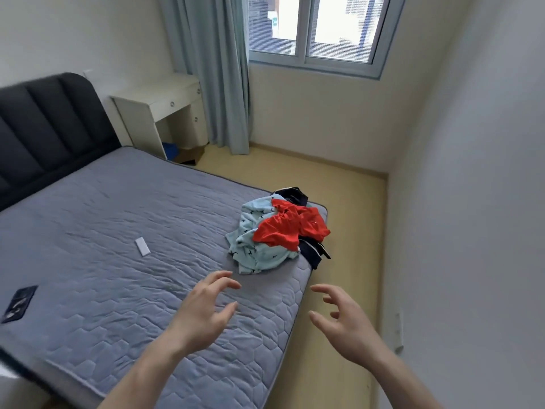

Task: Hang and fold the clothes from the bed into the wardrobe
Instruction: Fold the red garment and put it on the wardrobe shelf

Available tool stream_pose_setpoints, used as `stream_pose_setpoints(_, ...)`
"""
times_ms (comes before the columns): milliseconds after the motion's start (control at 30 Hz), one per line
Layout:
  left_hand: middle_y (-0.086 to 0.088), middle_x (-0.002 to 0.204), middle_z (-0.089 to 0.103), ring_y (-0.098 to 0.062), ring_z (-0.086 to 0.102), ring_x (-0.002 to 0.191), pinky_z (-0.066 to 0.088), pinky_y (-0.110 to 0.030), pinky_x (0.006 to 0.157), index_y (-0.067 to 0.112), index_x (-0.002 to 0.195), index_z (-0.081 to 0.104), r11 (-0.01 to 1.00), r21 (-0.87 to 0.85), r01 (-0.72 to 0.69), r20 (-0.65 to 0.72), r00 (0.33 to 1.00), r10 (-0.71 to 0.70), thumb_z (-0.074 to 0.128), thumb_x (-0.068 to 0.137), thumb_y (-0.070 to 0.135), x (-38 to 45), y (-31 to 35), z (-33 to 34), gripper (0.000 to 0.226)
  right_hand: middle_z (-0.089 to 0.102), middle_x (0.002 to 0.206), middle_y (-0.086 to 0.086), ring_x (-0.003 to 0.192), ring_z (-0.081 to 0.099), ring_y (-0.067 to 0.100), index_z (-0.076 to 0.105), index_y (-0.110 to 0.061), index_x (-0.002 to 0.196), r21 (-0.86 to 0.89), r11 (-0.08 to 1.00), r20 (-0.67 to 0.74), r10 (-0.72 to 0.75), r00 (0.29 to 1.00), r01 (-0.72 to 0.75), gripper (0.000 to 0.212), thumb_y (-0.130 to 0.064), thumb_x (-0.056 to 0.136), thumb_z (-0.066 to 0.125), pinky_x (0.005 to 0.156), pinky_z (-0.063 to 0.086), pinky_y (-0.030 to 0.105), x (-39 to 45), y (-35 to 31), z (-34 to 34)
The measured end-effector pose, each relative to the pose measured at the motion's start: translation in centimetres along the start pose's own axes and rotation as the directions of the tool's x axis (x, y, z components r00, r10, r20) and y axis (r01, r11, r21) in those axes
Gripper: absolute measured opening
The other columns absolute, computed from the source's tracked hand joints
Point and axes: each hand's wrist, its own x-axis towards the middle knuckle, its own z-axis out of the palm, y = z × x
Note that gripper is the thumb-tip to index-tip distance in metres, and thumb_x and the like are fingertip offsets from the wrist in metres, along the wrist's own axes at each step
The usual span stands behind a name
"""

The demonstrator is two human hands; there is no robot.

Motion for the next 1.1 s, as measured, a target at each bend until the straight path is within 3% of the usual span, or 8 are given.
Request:
stream_pose_setpoints(233,0.028,0.141,0.044,0.0,0.046,0.131,0.045,-0.031,0.108,0.042,0.116,0.062,0.988,-0.044,0.149,-0.083,0.985,-0.152,0.07,0.091,0.034,6.2,2.9,2.4,0.027,0.05,0.13,-0.032,0.119,0.049,-0.01,0.055,-0.045,0.13,-0.019,0.998,0.129,-0.06,0.99,0.063,0.043,-0.037,0.09,0.071,0.092,0.043,0.013,11.8,3.0,-5.6)
stream_pose_setpoints(367,0.025,0.144,0.043,-0.002,0.045,0.132,0.038,-0.028,0.112,0.04,0.117,0.062,0.973,-0.032,0.227,-0.092,0.969,-0.229,0.069,0.093,0.034,9.5,3.1,3.5,0.026,0.051,0.131,-0.029,0.119,0.05,-0.01,0.055,-0.042,0.131,-0.011,0.997,0.203,-0.071,0.977,0.075,0.044,-0.037,0.09,0.071,0.096,0.047,0.021,17.6,3.9,-6.4)
stream_pose_setpoints(567,0.024,0.144,0.043,-0.002,0.045,0.132,0.037,-0.024,0.111,0.042,0.117,0.061,0.934,-0.062,0.352,-0.111,0.927,-0.357,0.069,0.093,0.034,15.4,0.5,4.6,0.027,0.051,0.13,-0.031,0.12,0.05,-0.008,0.055,-0.049,0.126,-0.014,0.998,0.295,-0.06,0.954,0.067,0.043,-0.036,0.089,0.072,0.096,0.048,0.023,25.5,5.6,-6.9)
stream_pose_setpoints(667,0.025,0.143,0.042,-0.003,0.046,0.132,0.037,-0.024,0.11,0.046,0.113,0.057,0.918,-0.072,0.391,-0.092,0.914,-0.396,0.068,0.093,0.034,20.1,-1.4,5.2,0.026,0.054,0.127,-0.027,0.119,0.054,-0.005,0.056,-0.047,0.123,-0.024,1.0,0.292,-0.011,0.956,0.018,0.04,-0.033,0.09,0.073,0.097,0.05,0.025,29.6,6.4,-7.7)
stream_pose_setpoints(833,0.024,0.144,0.041,-0.002,0.045,0.132,0.032,-0.018,0.109,0.043,0.118,0.06,0.93,-0.076,0.36,-0.053,0.93,-0.364,0.067,0.093,0.036,29.5,-2.5,7.1,0.027,0.055,0.125,-0.025,0.111,0.055,-0.009,0.058,-0.041,0.122,-0.062,0.997,0.272,0.06,0.961,-0.045,0.039,-0.025,0.09,0.074,0.084,0.051,0.015,35.9,7.9,-10.0)
stream_pose_setpoints(967,0.018,0.147,0.043,-0.006,0.046,0.135,0.032,-0.018,0.11,0.035,0.122,0.063,0.927,-0.088,0.365,0.014,0.931,-0.365,0.067,0.092,0.033,36.1,-2.6,8.8,0.03,0.055,0.125,-0.024,0.112,0.057,0.001,0.057,-0.038,0.126,-0.084,0.989,0.3,0.145,0.943,-0.126,0.042,-0.026,0.09,0.075,0.093,0.052,0.024,40.9,9.6,-10.6)
stream_pose_setpoints(1100,0.019,0.148,0.041,-0.004,0.044,0.135,0.03,-0.016,0.109,0.036,0.123,0.062,0.902,-0.112,0.418,0.064,0.908,-0.413,0.064,0.092,0.034,41.0,-4.2,11.2,0.031,0.055,0.125,-0.02,0.111,0.058,0.003,0.055,-0.039,0.128,-0.118,0.98,0.342,0.193,0.92,-0.162,0.044,-0.025,0.09,0.073,0.085,0.051,0.02,47.0,12.4,-9.0)
